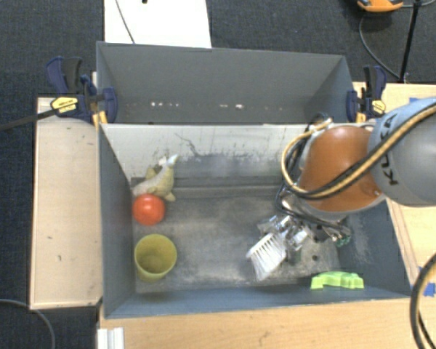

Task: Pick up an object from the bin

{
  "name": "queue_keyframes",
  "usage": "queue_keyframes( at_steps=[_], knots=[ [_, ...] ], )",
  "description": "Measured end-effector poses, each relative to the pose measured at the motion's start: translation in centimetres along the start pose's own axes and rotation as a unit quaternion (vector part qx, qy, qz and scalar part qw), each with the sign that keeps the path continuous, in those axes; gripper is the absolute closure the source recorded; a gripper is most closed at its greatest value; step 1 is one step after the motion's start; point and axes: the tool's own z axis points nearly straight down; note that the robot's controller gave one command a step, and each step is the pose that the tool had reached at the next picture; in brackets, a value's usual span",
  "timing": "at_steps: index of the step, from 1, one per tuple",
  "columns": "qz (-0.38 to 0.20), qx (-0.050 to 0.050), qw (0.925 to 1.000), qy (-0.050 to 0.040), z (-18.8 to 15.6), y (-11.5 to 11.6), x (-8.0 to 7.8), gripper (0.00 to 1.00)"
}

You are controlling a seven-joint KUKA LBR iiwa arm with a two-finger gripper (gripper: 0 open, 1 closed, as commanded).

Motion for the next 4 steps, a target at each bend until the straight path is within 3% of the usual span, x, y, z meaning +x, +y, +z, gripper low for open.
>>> queue_keyframes(
  at_steps=[4],
  knots=[
    [0.002, 0.002, 1.0, -0.0021, -4.9, 0.0, -0.1, 1.0]
  ],
)
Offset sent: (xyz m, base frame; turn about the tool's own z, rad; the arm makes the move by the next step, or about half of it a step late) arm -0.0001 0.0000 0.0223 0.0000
